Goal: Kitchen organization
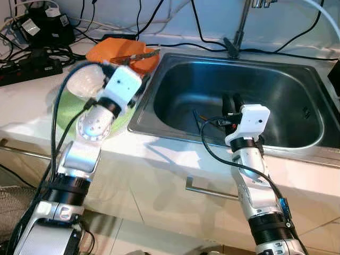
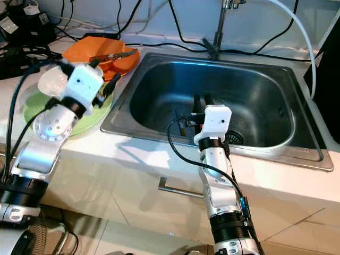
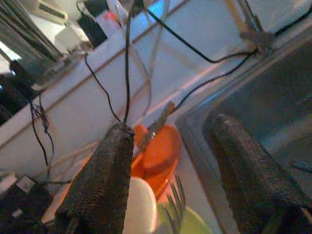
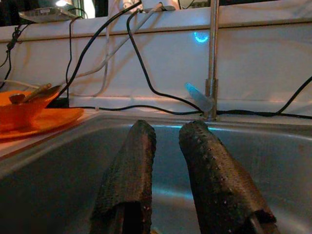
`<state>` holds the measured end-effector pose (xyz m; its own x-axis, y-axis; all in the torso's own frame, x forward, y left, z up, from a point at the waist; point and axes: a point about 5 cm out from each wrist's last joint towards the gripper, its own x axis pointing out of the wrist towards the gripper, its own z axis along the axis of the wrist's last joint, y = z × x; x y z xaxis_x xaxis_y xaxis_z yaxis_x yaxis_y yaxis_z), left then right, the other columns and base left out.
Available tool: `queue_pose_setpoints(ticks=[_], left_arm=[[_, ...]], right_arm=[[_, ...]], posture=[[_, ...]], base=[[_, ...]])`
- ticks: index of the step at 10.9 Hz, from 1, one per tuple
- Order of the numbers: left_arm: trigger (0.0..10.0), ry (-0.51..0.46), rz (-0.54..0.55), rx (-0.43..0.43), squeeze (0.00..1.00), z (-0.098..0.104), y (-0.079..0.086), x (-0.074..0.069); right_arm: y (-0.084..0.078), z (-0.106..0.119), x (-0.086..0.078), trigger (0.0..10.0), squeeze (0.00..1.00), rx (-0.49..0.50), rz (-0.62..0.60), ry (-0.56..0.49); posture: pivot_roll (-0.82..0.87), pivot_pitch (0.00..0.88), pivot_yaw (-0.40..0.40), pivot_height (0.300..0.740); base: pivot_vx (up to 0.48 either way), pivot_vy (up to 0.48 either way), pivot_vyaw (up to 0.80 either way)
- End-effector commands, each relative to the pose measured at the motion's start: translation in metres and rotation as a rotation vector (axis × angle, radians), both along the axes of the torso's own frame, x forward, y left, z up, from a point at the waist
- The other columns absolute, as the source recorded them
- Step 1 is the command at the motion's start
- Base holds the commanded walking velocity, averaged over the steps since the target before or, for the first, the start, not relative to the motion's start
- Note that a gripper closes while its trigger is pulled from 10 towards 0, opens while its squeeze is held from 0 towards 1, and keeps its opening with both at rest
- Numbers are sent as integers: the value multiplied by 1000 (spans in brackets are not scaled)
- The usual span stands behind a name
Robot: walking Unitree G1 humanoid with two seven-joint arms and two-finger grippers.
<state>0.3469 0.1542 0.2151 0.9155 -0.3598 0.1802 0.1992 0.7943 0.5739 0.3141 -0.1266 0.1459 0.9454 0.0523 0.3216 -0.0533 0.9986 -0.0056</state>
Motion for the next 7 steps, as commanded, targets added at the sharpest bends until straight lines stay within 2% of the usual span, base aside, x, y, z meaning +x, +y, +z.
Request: queue_pose_setpoints(ticks=[1, 2, 7], left_arm=[[10000, 33, 3, 7, 0, -4, 2, 1], [10000, 61, 14, 19, 0, -10, 0, 3], [10000, 99, 64, 14, 0, -15, -6, 17]], right_arm=[[-4, -16, -1, 10000, 0, -2, -14, 72], [-5, -16, -1, 10000, 0, -3, -18, 72], [-4, -16, -1, 10000, 0, -3, -17, 72]], posture=[[28, 38, 71, 740], [25, 38, 70, 740], [23, 34, 71, 740]], base=[[0, 0, 0], [0, 0, 0], [0, 0, 0]])
